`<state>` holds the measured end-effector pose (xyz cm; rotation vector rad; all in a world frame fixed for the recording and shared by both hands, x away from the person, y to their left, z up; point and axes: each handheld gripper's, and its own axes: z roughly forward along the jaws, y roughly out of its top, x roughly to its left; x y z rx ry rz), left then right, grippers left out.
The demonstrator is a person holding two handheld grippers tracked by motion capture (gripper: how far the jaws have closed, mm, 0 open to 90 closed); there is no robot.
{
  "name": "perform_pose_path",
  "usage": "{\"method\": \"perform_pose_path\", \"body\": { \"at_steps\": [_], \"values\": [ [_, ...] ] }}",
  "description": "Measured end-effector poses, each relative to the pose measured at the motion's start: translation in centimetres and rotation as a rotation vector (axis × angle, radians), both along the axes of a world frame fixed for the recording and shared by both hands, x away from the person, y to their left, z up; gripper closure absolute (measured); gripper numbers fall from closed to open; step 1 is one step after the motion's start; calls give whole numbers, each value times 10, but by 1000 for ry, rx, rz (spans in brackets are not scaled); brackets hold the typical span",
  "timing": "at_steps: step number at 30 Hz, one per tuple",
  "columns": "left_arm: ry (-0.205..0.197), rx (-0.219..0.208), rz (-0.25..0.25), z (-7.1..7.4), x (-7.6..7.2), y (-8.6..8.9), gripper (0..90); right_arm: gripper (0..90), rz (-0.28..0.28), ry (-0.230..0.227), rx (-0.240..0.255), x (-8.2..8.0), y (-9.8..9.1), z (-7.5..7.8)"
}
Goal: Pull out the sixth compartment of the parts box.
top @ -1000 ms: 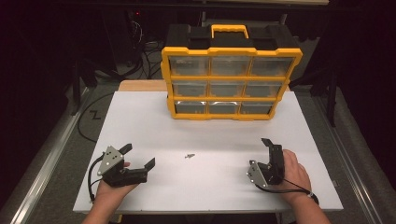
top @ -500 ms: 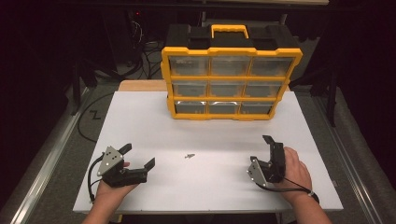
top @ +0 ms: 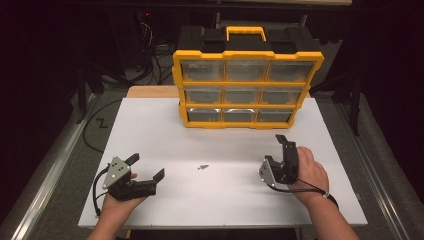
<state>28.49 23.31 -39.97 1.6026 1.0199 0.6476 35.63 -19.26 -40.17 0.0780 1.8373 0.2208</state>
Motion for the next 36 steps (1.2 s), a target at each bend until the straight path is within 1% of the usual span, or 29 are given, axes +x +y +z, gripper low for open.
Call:
{"method": "perform_pose_path", "body": {
  "at_steps": [2, 3, 4, 5, 7, 8, 9, 10, 11, 12, 13, 14, 15, 16, 18, 19, 20, 22, 23, 25, 26, 27, 28, 33, 34, 36],
  "values": [
    [-1, 0, 0, 0, 0, 0, 6, 125, -10, 3, -5, 8, 0, 2],
    [-1, -1, -1, 0, 0, 0, 7, 135, -16, 6, -20, 10, -1, 4],
    [0, -1, -2, 0, 0, 0, 6, 156, -19, 5, -22, 12, -1, 6],
    [-1, -2, -2, 0, 0, 0, 6, 165, -26, -3, -29, 14, -2, 8],
    [0, -1, -3, 0, 0, -1, 7, 169, -25, -8, -31, 16, -2, 10],
    [0, -2, -4, 0, 1, -1, 7, 176, -48, -8, -26, 18, -3, 11],
    [0, -2, -4, 0, 1, -1, 6, 189, -50, -12, -23, 21, -3, 14],
    [0, -3, -4, 0, 1, -1, 6, 212, -45, -25, -44, 23, -4, 18],
    [0, -2, -4, 0, 1, 0, 6, 233, -54, -30, -42, 25, -4, 20],
    [0, -3, -4, 0, 1, 0, 6, 248, -46, -47, -64, 30, -5, 25],
    [0, -3, -4, 0, 1, 0, 7, 259, -58, -45, -55, 31, -6, 25],
    [0, -3, -5, 0, 1, 0, 7, 259, -58, -45, -55, 31, -6, 25],
    [-1, -4, -6, 0, 1, 0, 6, 279, -68, -39, -39, 35, -6, 28],
    [-1, -4, -7, 0, 1, 0, 6, 293, -63, -47, -55, 38, -6, 31],
    [-2, -6, -9, 0, 1, 0, 7, 303, -70, -44, -48, 39, -6, 32],
    [-3, -6, -8, 0, 1, 0, 6, 327, -75, -42, -43, 42, -6, 35],
    [-3, -6, -9, 0, 0, 0, 6, 336, -69, -52, -56, 44, -6, 38],
    [-3, -8, -9, 0, 1, 0, 7, 343, -69, -52, -66, 47, -6, 40],
    [-2, -8, -10, 0, 1, 0, 6, 352, -74, -49, -57, 48, -6, 42],
    [0, -9, -11, 0, 1, 0, 6, 361, -74, -56, -63, 53, -6, 47],
    [1, -8, -11, 0, 1, 0, 6, 369, -81, -50, -51, 55, -6, 49],
    [2, -7, -10, 0, 1, 0, 7, 376, -79, -49, -56, 58, -7, 51],
    [1, -5, -10, 0, 1, 0, 7, 385, -80, -37, -58, 63, -7, 53],
    [-1, 1, -13, 0, 0, -1, 7, 404, -81, -42, -75, 70, -6, 60],
    [0, 2, -13, 0, 0, -1, 7, 410, -74, -39, -78, 72, -6, 62],
    [0, 5, -12, 0, 0, -1, 6, 420, -84, -42, -81, 74, -5, 64]
  ]
}}
